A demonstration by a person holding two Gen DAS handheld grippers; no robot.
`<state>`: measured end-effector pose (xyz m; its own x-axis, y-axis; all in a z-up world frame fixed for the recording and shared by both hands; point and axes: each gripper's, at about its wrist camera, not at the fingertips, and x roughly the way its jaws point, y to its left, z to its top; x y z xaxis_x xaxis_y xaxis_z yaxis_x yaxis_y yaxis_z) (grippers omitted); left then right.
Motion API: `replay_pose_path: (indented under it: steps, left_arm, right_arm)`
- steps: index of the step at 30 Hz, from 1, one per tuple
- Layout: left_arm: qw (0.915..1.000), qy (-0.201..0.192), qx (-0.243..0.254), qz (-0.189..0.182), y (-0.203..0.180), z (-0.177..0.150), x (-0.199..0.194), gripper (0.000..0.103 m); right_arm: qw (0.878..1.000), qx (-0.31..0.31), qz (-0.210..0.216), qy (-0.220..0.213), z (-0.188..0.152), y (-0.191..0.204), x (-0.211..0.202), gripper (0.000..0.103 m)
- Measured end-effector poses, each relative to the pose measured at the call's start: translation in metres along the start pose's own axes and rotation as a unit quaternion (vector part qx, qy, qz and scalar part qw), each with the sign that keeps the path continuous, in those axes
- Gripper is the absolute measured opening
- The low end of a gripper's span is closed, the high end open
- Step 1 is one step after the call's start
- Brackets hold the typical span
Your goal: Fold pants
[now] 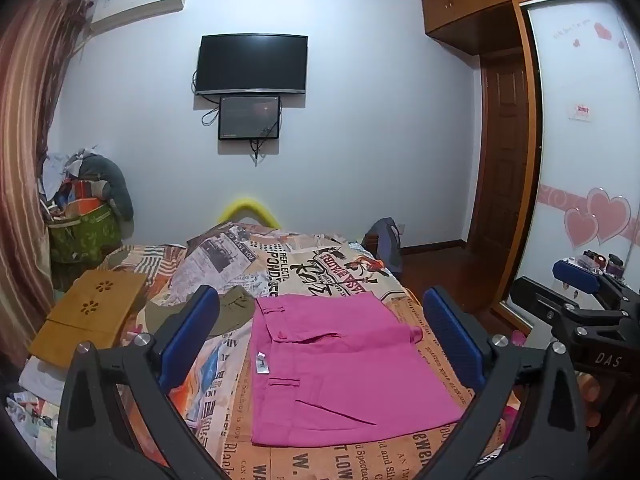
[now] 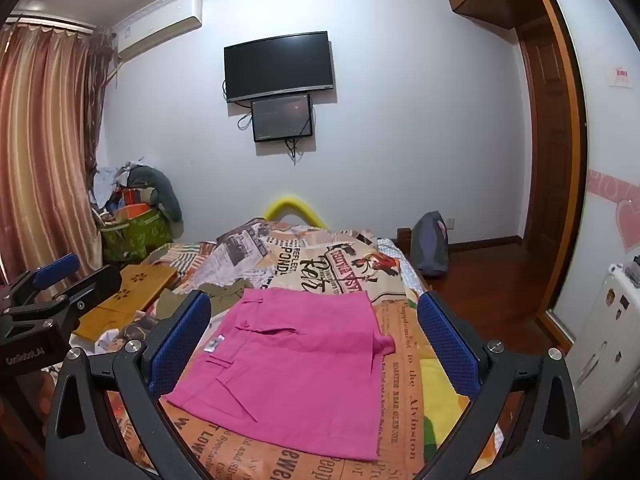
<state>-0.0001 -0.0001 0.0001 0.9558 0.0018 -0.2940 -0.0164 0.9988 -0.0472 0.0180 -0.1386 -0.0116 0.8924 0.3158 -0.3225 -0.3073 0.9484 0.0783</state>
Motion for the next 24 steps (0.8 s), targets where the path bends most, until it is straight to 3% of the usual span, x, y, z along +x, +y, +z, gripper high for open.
replay_pose_path:
  steps: [24]
  left_arm:
    - [0.9998, -0.007, 0.017, 0.007, -0.0056, 0.0003, -0.0005, 0.103]
  right_arm:
    - [1.000, 0.007, 0.000, 0.002, 0.0056, 0.0000, -0.0010, 0.103]
